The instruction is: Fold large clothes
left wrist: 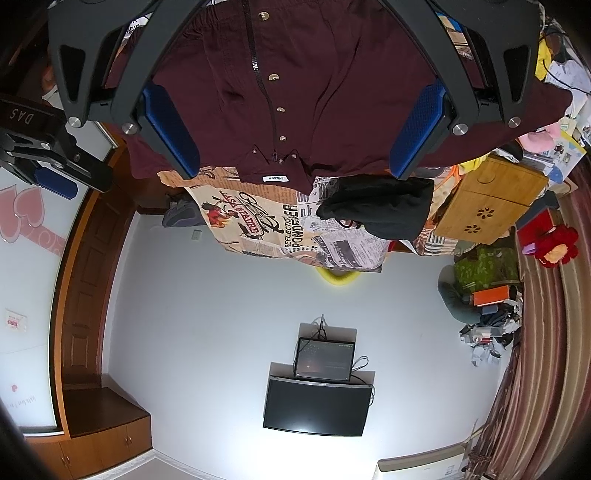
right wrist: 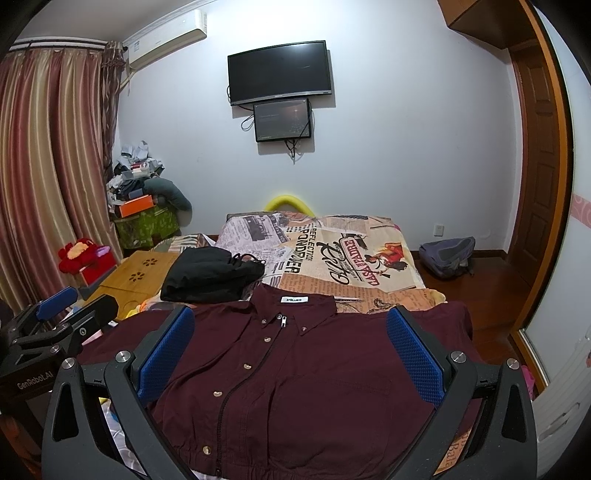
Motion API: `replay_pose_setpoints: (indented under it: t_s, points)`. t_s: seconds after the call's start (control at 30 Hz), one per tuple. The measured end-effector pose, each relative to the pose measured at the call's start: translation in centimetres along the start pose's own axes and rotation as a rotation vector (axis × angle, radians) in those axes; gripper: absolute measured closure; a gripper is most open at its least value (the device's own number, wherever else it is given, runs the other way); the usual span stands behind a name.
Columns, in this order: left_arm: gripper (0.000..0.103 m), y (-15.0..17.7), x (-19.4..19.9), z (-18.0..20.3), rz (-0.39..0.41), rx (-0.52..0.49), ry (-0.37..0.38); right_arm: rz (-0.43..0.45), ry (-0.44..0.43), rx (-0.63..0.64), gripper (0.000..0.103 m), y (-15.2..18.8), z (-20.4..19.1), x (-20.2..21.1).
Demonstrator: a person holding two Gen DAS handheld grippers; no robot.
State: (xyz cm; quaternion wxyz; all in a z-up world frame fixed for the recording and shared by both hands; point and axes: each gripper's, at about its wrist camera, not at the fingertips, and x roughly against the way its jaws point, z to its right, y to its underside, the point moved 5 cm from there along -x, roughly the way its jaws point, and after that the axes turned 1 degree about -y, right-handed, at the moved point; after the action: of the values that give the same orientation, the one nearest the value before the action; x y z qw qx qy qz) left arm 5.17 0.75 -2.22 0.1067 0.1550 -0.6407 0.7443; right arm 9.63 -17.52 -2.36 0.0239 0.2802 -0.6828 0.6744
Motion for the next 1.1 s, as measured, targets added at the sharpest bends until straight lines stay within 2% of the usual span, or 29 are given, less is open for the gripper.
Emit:
replay_pose_setpoints:
  t_s: [0.27, 0.4, 0.63, 0.83, 1.1]
  points:
    - [0.0, -0.1, -0.9, -1.0, -0.011, 0.021, -0.007, -0.016, 0.007, 0.014, 0.0, 0.2, 0.1, -0.7]
    - [0.0, 0.1, -1.7, -2.0, -0.015, 0.008, -0.047, -0.027, 0.017, 0.034, 0.0, 0.0, 0.0, -1.7]
    - [0.0, 0.3, -2.9, -6.4, -0.027, 0.045, -0.118, -0.046, 0.037, 0.067, 0.0, -0.1, -0.5, -4.0]
    - [0.0, 0.9, -4.9, -13.3, -0.079, 0.146, -0.201, -0.126, 0.023, 0.054, 0.0, 1.1, -1.0, -6.9]
    - [0.0, 5.5, -6.1, -27.7, -0.207, 0.417, -0.424, -0.253, 0.052, 0.068, 0.0, 2.8, -1.0, -10.9]
